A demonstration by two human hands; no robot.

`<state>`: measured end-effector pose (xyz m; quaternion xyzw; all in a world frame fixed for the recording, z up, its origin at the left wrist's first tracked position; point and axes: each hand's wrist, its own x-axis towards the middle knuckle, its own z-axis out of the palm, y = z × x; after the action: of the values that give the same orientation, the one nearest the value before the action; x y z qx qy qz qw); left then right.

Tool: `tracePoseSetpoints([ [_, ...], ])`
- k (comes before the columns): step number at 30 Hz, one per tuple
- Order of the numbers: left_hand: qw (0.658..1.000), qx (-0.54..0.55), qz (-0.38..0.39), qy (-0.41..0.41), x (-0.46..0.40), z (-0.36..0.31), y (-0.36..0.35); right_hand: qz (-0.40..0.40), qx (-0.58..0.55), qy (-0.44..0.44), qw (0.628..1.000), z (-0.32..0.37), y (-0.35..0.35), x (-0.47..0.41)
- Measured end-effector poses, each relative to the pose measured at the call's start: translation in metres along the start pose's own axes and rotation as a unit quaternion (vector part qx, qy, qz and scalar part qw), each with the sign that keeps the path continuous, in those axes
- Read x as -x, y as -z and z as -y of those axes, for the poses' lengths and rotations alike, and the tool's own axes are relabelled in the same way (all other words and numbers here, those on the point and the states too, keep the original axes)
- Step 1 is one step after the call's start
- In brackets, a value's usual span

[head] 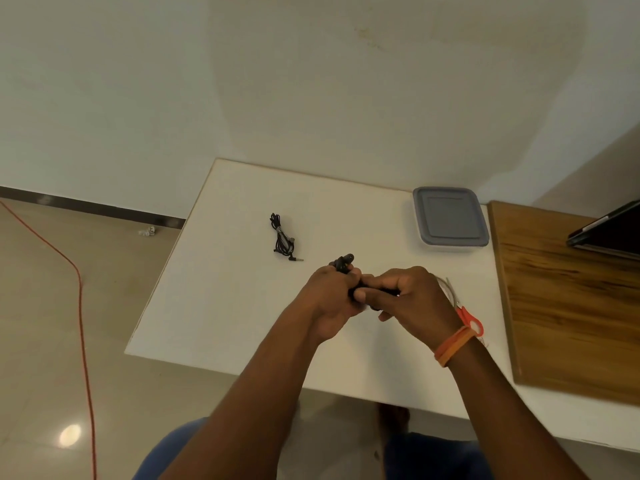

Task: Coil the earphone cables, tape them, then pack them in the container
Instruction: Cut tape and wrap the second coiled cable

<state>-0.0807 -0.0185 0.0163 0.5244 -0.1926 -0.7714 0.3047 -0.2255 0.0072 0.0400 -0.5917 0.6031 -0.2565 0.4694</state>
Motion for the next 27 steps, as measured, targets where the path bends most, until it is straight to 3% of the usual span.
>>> tracePoseSetpoints([
  [6, 0.999, 0.022, -0.031, 0.035, 0.004, -0.003, 0.0, -0.018, 0.161, 0.076, 0.984, -0.003, -0.011, -0.003],
  [14, 0.996, 0.06, -0.028, 0.055, 0.004, -0.002, -0.001, -0.071, 0.235, 0.176, 0.953, -0.006, -0.021, -0.006],
  [23, 0.998, 0.046, 0.001, 0.031, 0.009, -0.006, -0.002, -0.12, 0.163, 0.174, 0.964, -0.008, -0.023, -0.004],
  [27, 0.999, 0.018, 0.034, 0.01, 0.012, -0.011, 0.0, -0.126, 0.022, 0.108, 0.986, -0.002, -0.017, -0.004],
])
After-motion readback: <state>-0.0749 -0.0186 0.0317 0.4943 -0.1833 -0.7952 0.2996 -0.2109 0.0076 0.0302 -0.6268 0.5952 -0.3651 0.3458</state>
